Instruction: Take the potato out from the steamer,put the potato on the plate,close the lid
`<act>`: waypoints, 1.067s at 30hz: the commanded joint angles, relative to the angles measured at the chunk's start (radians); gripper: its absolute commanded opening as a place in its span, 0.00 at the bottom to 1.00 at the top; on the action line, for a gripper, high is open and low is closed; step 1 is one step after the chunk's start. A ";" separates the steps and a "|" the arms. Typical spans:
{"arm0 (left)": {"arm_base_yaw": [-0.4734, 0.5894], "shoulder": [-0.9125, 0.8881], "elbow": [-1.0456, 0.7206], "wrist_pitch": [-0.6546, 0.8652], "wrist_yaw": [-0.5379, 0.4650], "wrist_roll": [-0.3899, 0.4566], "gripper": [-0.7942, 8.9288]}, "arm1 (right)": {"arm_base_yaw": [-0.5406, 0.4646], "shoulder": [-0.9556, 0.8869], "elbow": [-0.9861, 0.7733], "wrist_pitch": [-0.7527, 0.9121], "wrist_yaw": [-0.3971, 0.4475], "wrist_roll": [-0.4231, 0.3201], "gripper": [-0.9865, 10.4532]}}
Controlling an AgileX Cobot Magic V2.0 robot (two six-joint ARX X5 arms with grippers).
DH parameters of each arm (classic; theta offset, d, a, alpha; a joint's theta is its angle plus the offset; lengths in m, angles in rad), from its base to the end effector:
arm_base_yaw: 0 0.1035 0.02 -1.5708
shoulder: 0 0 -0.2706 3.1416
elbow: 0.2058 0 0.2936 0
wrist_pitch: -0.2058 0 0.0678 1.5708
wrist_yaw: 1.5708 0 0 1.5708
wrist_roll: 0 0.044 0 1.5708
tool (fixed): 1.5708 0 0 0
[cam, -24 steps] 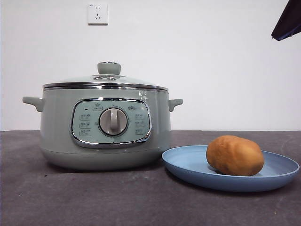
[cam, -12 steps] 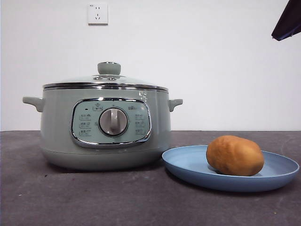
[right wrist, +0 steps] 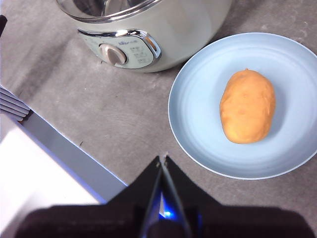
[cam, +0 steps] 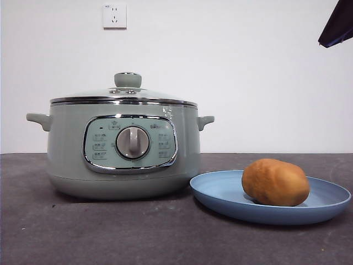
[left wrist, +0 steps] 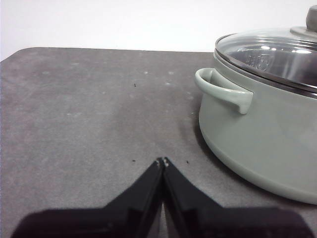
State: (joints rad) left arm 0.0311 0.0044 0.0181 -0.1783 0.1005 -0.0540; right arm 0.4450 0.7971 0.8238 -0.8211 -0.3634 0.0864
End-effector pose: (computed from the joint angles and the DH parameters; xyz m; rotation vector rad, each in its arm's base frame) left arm 0.1461 0.0001 0.1503 -0.0647 0.1661 -0.0648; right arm 0.1674 0.0972 0.2870 0.0440 0.8471 0.7286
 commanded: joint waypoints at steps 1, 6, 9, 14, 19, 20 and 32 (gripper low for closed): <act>0.003 -0.003 -0.015 0.003 0.006 -0.006 0.08 | 0.001 -0.001 0.000 0.003 0.002 0.001 0.09; 0.003 -0.003 -0.015 0.003 0.006 -0.006 0.08 | 0.001 -0.001 0.000 0.003 0.002 0.001 0.09; 0.003 -0.003 -0.015 0.003 0.006 -0.006 0.08 | 0.001 -0.001 0.000 0.003 0.002 0.001 0.09; 0.003 -0.003 -0.015 0.003 0.006 -0.006 0.08 | 0.001 -0.001 0.000 0.003 0.002 0.001 0.09; 0.003 -0.003 -0.015 0.003 0.006 -0.006 0.08 | -0.002 -0.010 0.000 0.003 0.003 0.001 0.09; 0.003 -0.003 -0.015 0.003 0.006 -0.006 0.08 | -0.013 -0.029 0.000 0.005 0.008 -0.035 0.09; 0.003 -0.002 -0.015 0.003 0.006 -0.006 0.08 | -0.256 -0.389 -0.233 0.341 0.030 -0.027 0.09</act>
State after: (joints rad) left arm 0.0311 0.0044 0.0185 -0.1783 0.1005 -0.0540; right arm 0.2005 0.4309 0.6437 -0.4992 -0.3374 0.0486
